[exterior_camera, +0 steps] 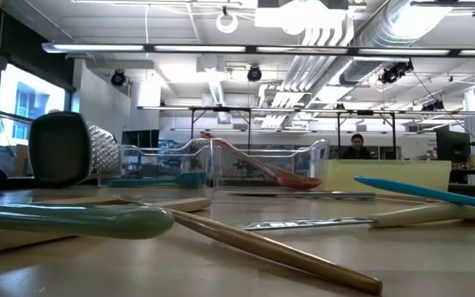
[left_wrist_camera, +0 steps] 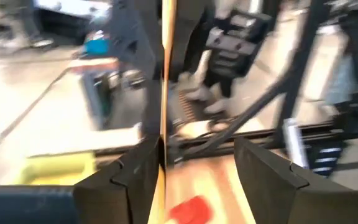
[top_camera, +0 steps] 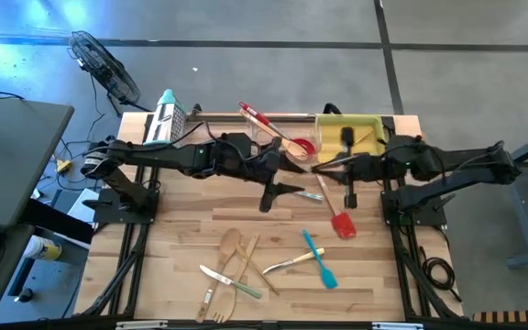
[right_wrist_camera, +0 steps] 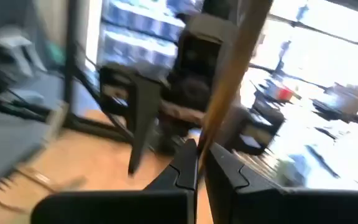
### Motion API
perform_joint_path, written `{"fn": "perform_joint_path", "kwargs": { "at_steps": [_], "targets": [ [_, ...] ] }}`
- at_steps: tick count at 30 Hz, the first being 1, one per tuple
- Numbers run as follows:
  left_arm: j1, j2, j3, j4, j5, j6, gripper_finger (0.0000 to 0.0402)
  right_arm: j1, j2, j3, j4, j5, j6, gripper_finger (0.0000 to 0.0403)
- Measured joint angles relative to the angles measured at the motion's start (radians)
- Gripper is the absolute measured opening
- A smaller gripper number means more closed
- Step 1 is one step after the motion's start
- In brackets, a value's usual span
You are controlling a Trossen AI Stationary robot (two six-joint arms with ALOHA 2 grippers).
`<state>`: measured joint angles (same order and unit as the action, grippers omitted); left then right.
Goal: Pick & Place Kitchen Items
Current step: Put the top gold knife into the yellow bin
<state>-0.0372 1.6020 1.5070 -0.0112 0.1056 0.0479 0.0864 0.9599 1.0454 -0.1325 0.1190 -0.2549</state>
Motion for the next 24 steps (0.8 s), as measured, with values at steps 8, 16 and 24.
{"fn": "perform_joint_path", "kwargs": {
  "at_steps": [8,16,24],
  "targets": [
    [-0.006,-0.005,-0.002,-0.149,-0.139,-0.064,0.0200,-0.020,-0.102,0.001,-0.303,0.332,0.017,0.0004],
    [-0.003,-0.006,-0.002,-0.186,-0.190,-0.081,0.0200,-0.194,-0.150,0.001,-0.425,0.487,-0.061,0.0004],
    [-0.002,-0.063,-0.002,-0.235,-0.315,-0.167,0.0200,-0.544,-0.056,0.001,-0.665,0.286,-0.060,0.0004]
  ]
}}
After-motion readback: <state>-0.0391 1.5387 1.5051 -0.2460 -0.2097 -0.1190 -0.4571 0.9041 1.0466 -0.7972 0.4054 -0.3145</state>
